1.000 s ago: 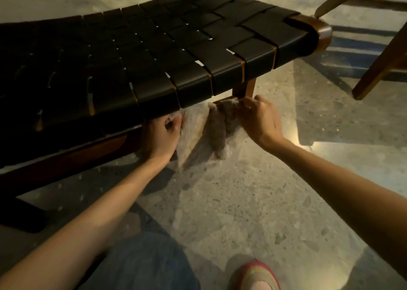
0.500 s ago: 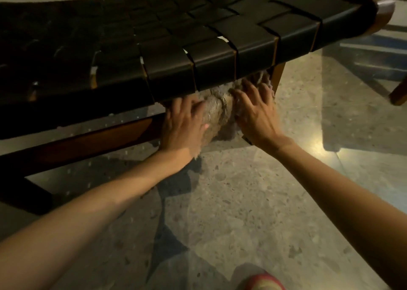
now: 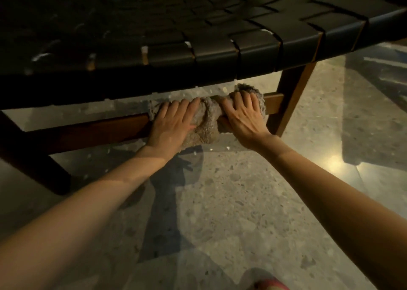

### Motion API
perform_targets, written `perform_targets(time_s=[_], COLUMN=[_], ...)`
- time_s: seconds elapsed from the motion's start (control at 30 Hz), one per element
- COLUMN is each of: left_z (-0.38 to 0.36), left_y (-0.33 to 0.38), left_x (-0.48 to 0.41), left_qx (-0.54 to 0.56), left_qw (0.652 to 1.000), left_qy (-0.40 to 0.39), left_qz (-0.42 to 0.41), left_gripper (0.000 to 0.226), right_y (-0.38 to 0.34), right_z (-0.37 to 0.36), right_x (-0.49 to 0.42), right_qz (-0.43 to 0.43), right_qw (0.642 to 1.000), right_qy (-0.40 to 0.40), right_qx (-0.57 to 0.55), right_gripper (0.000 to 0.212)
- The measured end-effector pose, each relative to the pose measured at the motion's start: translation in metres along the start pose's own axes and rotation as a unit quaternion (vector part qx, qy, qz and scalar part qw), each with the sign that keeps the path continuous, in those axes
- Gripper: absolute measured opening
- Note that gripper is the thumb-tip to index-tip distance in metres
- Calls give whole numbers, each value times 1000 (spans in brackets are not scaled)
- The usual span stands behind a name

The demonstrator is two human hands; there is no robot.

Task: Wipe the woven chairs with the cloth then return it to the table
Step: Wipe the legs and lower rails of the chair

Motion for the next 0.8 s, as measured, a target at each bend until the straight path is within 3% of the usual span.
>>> perform_targets(time_s=[0.17,0.3,0.5,0.63,0.8], left_z=[-4,-7,-18,-22,-12], left_y=[-71,-134,-211,-226,-198], left_x=[45,83,132,142,126], left_qx=[2,-18,39,84,104], left_qw=[1000,997,979,965,971], left_qy=[-8,-48,-131,-153,-113], left_qz=[22,61,152,196,185], left_gripper=[61,62,72,67,58], right_y=[-79,-152,-242,-252,-222], right_z=[-1,4,7,7,4], right_x=[-24,-43,-76,-80,-70], right_qz=[61,109,169,184,166], right_qw=[998,994,985,981,983], right_qy=[-11,-5,2,18,55], right_qx=[16,26,43,54,59], right_gripper=[52,46,47,50,52])
Point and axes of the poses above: each hand's wrist, its own x-axis away from the middle knuckle, its own z-axis out of the back of the hand, y = z × x, the point moved 8 cm from there along -x, towards the middle knuckle, and after that the axes turned 3 degrees about z, right-handed, at the moved point
